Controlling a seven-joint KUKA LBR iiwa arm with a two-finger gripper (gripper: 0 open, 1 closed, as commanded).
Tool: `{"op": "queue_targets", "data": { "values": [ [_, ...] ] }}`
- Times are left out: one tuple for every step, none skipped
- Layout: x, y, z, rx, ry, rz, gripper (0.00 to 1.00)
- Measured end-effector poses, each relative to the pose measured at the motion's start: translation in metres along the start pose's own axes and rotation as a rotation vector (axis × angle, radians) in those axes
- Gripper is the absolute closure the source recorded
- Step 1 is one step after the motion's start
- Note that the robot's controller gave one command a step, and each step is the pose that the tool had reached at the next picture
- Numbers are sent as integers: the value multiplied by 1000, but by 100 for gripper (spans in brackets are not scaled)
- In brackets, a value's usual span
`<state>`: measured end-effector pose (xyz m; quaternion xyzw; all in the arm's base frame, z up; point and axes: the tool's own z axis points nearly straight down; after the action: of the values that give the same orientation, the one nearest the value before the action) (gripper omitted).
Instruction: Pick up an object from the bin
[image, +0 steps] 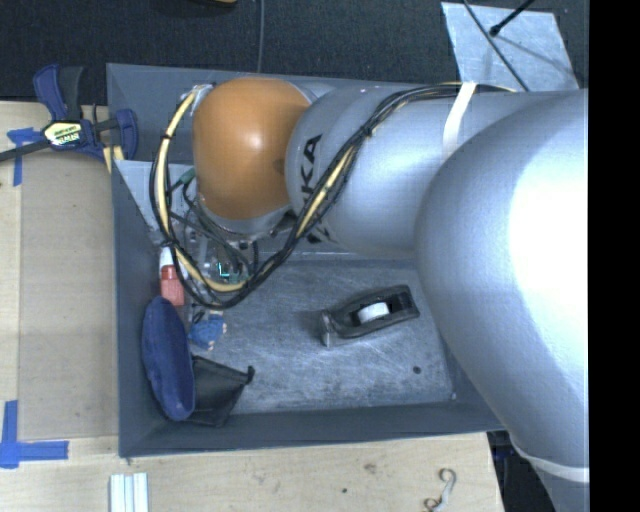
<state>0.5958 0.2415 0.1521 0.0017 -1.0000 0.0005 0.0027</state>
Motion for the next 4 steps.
{"op": "queue_targets", "data": {
  "values": [
    [-7,-16,83,-4,0,-59,0],
    [-12,-15,76,-8,-19,-59,100],
    [23,2,-50,-5,-17,-95,100],
    [-4,-16,40,2,-2,-234,100]
  ]
}}
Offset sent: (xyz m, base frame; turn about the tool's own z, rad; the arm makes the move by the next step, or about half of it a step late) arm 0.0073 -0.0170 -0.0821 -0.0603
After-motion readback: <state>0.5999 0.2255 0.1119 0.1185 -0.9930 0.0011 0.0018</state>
